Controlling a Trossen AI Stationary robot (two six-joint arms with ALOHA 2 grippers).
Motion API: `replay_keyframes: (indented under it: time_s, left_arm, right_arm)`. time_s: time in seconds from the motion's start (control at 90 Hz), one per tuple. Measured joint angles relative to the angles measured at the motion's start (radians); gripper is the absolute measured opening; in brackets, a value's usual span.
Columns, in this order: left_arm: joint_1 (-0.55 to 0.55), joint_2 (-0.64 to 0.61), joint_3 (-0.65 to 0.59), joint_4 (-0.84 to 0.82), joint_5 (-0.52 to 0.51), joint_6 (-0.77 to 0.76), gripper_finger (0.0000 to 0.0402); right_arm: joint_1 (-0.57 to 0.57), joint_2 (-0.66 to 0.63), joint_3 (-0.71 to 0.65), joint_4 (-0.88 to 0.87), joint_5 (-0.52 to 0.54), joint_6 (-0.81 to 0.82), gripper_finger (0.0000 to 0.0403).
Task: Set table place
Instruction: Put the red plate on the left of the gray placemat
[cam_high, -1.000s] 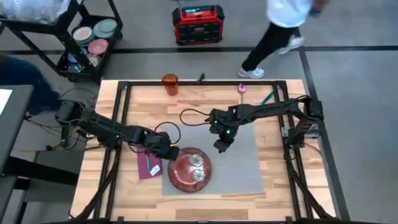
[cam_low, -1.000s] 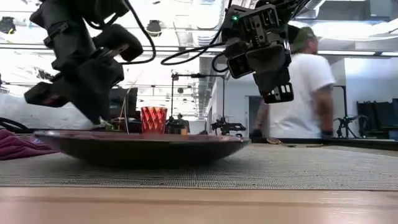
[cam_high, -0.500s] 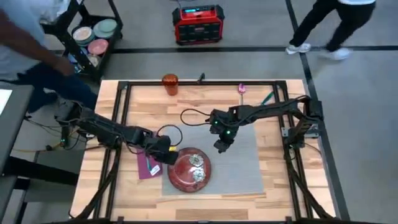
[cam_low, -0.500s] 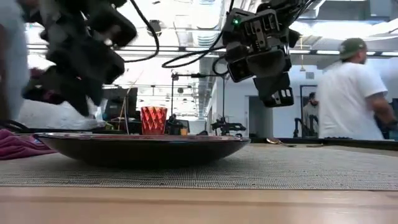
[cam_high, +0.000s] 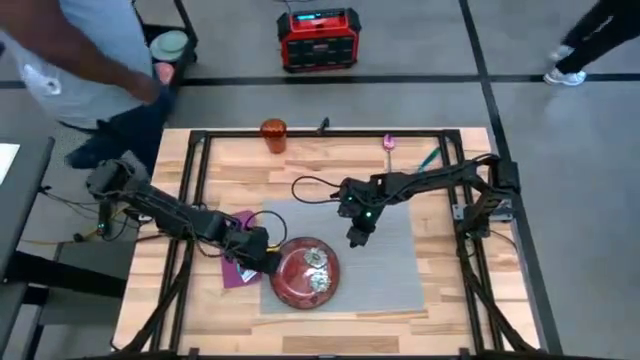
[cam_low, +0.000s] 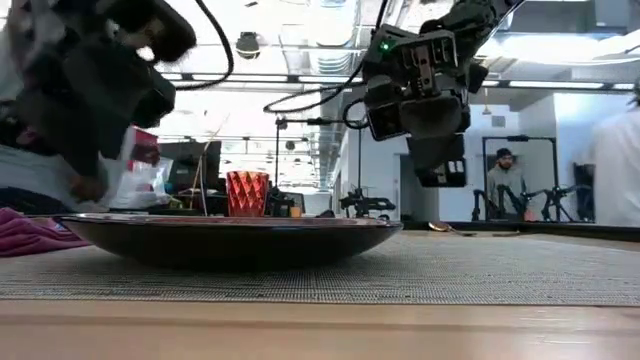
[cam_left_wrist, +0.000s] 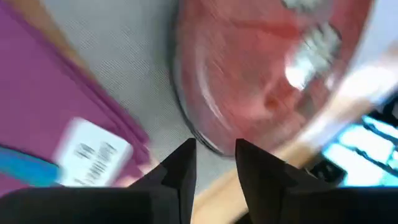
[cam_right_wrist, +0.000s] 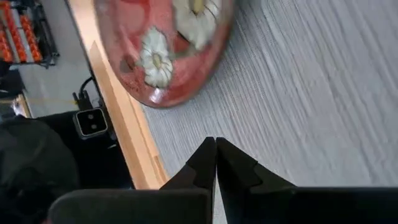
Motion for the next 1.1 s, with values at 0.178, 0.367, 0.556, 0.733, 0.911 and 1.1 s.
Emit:
replay_keyframes:
  time_s: [0.178, 0.367, 0.556, 0.733, 0.911, 1.1]
  left_arm:
    - [-0.069, 0.000, 0.000, 0.048, -0.037, -0.078, 0.0084]
    - [-0.140, -0.024, 0.008, 0.069, -0.113, -0.087, 0.0070]
    - [-0.148, -0.169, 0.073, 0.023, -0.415, 0.103, 0.0068]
    - [-0.151, -0.348, 0.079, -0.117, -0.559, 0.154, 0.0067]
    - [-0.162, -0.427, 0.079, -0.194, -0.600, 0.175, 0.0067]
    - [-0.162, -0.416, 0.079, -0.244, -0.610, 0.198, 0.0067]
  right_arm:
    - [-0.021, 0.000, 0.000, 0.041, -0.014, -0.115, 0.0001]
    - [-0.020, 0.021, 0.000, 0.099, -0.026, -0.122, 0.0044]
    - [-0.018, 0.084, 0.000, 0.231, -0.027, -0.023, 0.0106]
    - [-0.015, 0.173, 0.000, 0.342, -0.028, 0.103, 0.0134]
    - [-0.004, 0.218, 0.000, 0.365, -0.039, 0.169, 0.0135]
    - [0.015, 0.218, 0.000, 0.379, 0.005, 0.172, 0.0133]
